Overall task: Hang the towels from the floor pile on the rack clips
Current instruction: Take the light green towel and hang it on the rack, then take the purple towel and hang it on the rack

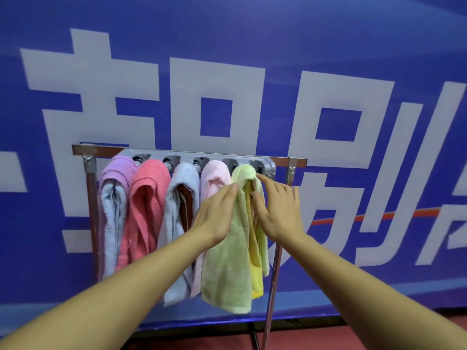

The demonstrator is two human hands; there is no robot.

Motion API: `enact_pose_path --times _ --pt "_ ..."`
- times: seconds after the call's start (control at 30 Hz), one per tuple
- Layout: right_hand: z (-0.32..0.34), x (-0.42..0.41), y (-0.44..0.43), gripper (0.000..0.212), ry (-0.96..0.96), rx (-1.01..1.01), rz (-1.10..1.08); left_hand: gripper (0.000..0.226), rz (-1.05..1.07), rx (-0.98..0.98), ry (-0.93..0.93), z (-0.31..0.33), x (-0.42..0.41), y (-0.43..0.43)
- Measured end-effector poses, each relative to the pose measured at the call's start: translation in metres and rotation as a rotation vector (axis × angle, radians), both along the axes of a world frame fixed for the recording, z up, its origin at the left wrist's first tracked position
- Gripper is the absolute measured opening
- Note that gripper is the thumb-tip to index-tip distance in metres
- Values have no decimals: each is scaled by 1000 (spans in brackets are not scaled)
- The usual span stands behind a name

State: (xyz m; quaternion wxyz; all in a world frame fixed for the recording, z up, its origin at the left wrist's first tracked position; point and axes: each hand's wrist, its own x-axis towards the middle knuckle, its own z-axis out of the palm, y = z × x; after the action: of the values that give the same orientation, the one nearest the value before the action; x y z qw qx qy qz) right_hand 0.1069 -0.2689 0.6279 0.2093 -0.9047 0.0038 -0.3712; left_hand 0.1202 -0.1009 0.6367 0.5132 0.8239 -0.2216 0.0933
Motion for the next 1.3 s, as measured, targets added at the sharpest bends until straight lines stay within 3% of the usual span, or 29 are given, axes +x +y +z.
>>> enact_pose_path --times 0.1,0.33,0.47,0.6,0.73,0.9,1.17,1.3 --pt "-13 -17 10 50 -33 -17 65 44 130 301 -263 -16 -11 24" --pt "-60 -49 43 48 43 -13 168 67 165 468 -199 -72 -34 81" --pt "-106 -64 69 50 152 6 241 67 171 477 -81 -115 -50 110" --pt "-176 -80 96 52 337 25 286 53 147 555 23 -177 -80 139" --pt "-250 -100 123 38 507 58 257 55 78 580 180 -247 -108 165" --pt "-330 -115 148 43 701 72 286 56 46 715 346 -328 -132 187" --pt "-461 -134 163 41 1009 115 260 59 22 917 533 -415 -145 179" --pt "-521 -141 160 44 1170 112 274 64 -15 917 648 -443 -143 167"
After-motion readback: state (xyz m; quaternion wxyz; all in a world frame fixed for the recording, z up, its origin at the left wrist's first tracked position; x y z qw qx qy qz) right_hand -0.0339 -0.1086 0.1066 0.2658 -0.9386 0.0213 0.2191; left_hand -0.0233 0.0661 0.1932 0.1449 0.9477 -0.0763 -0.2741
